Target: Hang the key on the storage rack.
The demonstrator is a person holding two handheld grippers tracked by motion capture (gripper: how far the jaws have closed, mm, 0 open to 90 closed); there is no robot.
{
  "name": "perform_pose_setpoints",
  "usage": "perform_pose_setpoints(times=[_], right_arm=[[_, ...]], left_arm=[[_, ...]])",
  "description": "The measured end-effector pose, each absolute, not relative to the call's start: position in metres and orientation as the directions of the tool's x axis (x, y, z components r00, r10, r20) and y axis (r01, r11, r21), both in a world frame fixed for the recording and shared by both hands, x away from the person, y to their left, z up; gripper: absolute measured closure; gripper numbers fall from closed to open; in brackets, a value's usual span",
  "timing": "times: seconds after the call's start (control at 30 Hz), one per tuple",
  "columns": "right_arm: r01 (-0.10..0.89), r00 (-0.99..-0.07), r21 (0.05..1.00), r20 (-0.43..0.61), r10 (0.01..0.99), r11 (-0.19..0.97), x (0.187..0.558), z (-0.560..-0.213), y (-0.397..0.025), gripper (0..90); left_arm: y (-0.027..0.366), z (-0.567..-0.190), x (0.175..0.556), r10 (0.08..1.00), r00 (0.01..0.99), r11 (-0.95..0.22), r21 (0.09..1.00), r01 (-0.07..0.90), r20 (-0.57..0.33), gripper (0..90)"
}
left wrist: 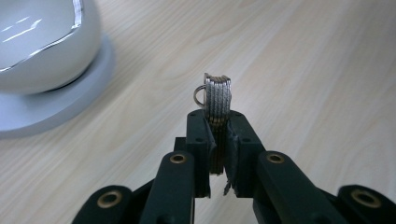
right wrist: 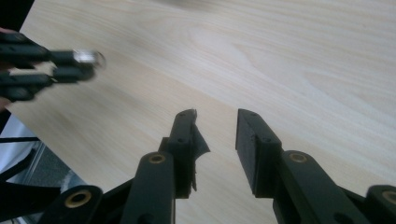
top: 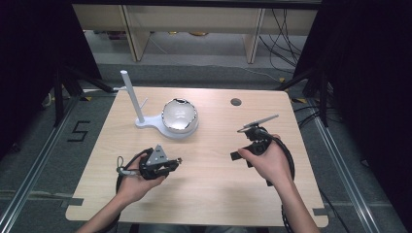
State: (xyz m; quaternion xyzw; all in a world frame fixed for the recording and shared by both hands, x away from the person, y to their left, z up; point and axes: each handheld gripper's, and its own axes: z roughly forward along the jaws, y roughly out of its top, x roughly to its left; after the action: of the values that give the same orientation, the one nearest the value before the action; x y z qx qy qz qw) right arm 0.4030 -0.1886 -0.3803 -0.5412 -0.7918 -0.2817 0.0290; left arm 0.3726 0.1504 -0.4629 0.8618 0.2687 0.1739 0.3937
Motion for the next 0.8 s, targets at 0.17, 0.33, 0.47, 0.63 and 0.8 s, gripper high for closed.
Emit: perform_pose_setpoints(times=[0.17, 0.33, 0.47, 0.63, 0.8], right_arm=[[0.849, -0.428, 0.475, 0.358, 0.830, 0.232, 0.392, -0.409, -0.209, 67.4], [0.840, -0.419, 0.507, 0.379, 0.825, 0.193, 0.381, -0.444, -0.222, 67.8], [0.839, -0.417, 0.514, 0.392, 0.820, 0.181, 0.376, -0.461, -0.228, 67.9], [0.827, -0.400, 0.549, 0.423, 0.813, 0.122, 0.369, -0.472, -0.232, 68.2], [0.750, -0.421, 0.656, 0.373, 0.827, 0.085, 0.363, -0.479, -0.240, 68.3]], left_arm=[[0.172, -0.459, 0.379, 0.659, 0.742, -0.528, 0.778, 0.342, 0.122, 80.5], [0.190, -0.453, 0.385, 0.689, 0.705, -0.542, 0.766, 0.345, 0.170, 80.5], [0.205, -0.447, 0.392, 0.717, 0.685, -0.517, 0.759, 0.396, 0.131, 80.5], [0.223, -0.436, 0.401, 0.741, 0.657, -0.509, 0.755, 0.414, 0.140, 80.5], [0.242, -0.420, 0.409, 0.756, 0.631, -0.511, 0.758, 0.406, 0.172, 80.5]])
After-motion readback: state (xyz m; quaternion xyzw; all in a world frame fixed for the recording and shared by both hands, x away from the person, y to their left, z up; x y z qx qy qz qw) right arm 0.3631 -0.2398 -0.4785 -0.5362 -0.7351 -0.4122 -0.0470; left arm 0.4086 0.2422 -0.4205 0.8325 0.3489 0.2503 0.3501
